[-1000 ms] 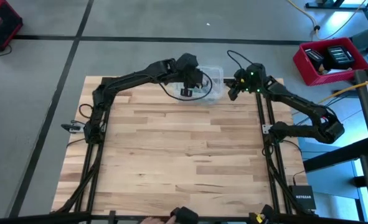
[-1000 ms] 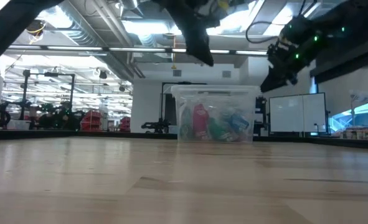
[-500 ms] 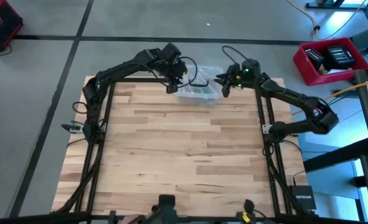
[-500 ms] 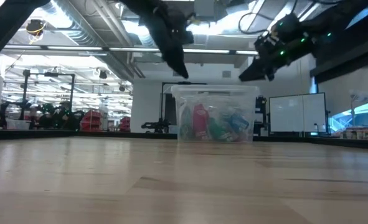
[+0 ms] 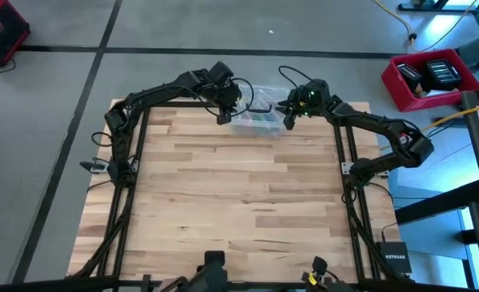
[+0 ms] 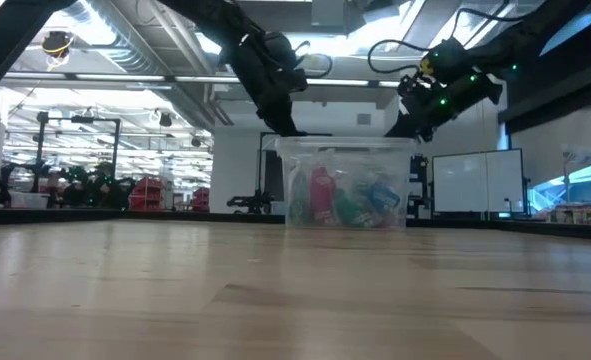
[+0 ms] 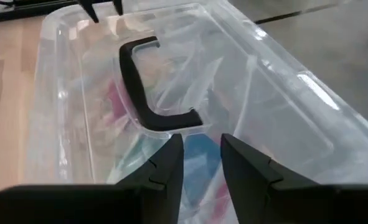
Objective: Roll bandage
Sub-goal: Return to Home Position
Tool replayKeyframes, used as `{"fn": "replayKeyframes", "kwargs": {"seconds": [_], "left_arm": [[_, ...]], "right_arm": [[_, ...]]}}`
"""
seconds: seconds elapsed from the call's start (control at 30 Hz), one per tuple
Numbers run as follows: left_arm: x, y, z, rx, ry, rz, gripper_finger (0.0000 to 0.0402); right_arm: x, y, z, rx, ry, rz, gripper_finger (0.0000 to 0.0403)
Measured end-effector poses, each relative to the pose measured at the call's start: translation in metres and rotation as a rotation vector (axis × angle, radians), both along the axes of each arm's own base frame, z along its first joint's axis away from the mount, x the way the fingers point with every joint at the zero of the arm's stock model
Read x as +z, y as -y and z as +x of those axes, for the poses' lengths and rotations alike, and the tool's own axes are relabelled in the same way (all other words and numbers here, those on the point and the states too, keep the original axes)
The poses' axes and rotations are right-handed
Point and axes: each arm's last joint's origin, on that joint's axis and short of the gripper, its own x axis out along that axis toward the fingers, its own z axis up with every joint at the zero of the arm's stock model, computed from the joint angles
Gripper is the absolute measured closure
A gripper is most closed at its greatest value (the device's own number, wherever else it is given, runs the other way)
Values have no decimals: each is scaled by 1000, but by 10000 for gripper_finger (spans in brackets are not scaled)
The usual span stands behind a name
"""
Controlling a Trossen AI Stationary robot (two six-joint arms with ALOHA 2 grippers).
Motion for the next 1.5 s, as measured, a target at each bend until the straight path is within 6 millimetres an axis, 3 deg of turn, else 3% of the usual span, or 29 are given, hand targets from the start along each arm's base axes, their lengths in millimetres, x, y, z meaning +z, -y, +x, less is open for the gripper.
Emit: {"fn": "replayKeyframes", "kwargs": {"seconds": [0.1, 0.3, 0.47, 0.57, 0.67, 0.77, 0.97, 1.07, 1.27, 1.5], "left_arm": [[17, 4, -2, 4, 42, 45, 302], [74, 19, -16, 4, 240, 177, 302], [88, 46, -31, -7, 289, 173, 327], [80, 70, -41, -28, 290, 181, 362], [66, 96, -53, -24, 316, 191, 394], [62, 119, -72, -24, 429, 191, 392], [36, 152, -117, 29, 613, 131, 395], [27, 164, -140, 51, 730, 102, 400], [-7, 180, -175, 126, 789, 50, 398], [-29, 187, -196, 222, 829, -63, 396]], "right_arm": [[22, -1, -1, -9, 52, -24, 293], [74, -10, -4, 3, 194, -79, 293], [97, -42, -12, 63, 218, -95, 310], [98, -66, -18, 114, 209, -102, 336], [97, -89, -27, 147, 224, -123, 366], [97, -110, -39, 186, 274, -147, 394], [77, -136, -59, 217, 365, -74, 383], [63, -144, -67, 227, 413, -45, 379], [30, -155, -82, 224, 481, 21, 378], [-1, -161, -95, 173, 527, 26, 378]]}}
